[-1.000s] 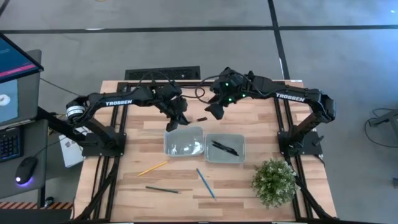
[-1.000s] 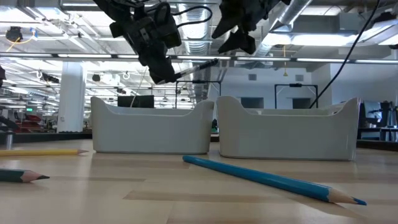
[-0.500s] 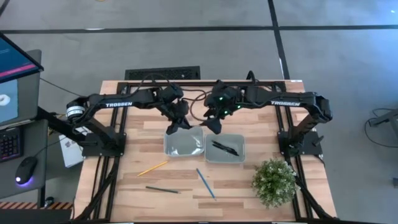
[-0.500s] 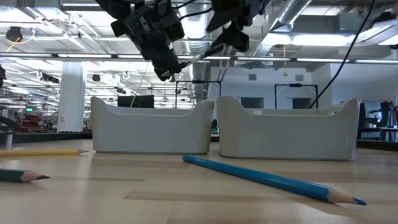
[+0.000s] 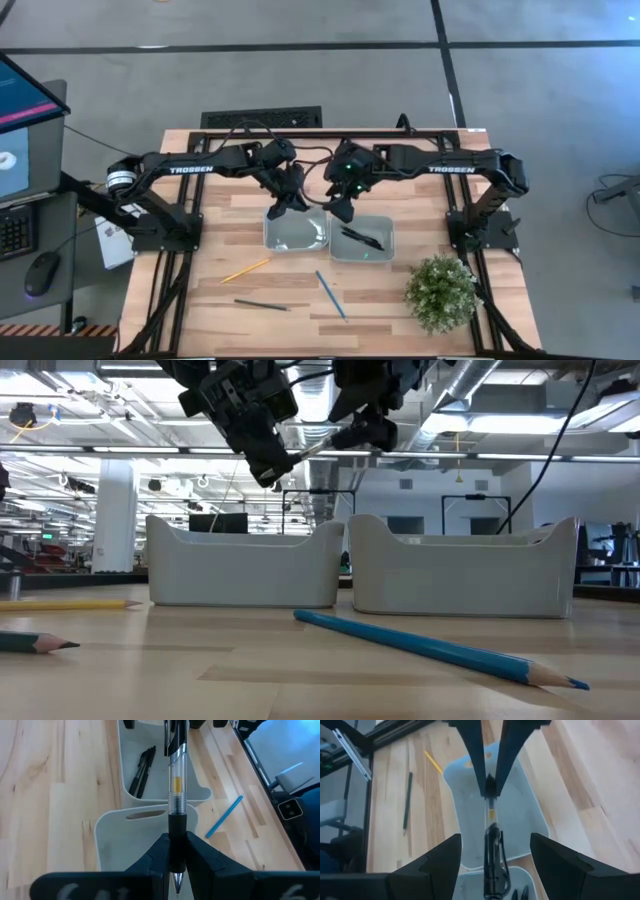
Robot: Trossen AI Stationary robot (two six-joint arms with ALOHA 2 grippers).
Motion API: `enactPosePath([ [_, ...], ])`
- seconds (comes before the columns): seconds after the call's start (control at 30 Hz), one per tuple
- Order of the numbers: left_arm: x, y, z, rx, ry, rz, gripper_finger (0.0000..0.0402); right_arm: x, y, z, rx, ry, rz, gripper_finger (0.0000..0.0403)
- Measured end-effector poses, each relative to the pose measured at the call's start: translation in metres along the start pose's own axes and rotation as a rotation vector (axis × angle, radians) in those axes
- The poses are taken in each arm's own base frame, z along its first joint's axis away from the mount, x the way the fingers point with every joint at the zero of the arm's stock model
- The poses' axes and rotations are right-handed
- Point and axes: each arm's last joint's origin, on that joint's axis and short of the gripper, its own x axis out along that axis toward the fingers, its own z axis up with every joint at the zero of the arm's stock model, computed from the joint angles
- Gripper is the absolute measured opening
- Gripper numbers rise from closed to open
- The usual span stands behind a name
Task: Sort pens & pencils
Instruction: Put the black pen into the right gray bin
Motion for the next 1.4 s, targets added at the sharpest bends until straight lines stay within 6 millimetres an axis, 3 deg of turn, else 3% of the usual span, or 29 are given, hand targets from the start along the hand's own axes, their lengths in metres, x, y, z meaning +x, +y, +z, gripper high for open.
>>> enactPosePath([
  [0.3,0.0,0.0,0.0,-0.001,0.0,0.0,0.0034,0.001,0.002,-0.001,-0.004,0.005,0.006,0.0252],
  [0.57,-0.001,0.0,0.001,-0.001,-0.001,0.001,0.0034,0.001,0.002,-0.001,-0.003,0.006,0.005,0.0187],
  [0.83,-0.012,-0.004,0.021,0.048,-0.032,0.011,0.0034,0.001,0.002,-0.001,-0.003,0.006,0.006,0.0131],
  [1.4,-0.012,-0.005,0.019,0.034,0.032,0.046,0.0034,0.001,0.002,0.0,-0.027,-0.001,0.007,0.01],
])
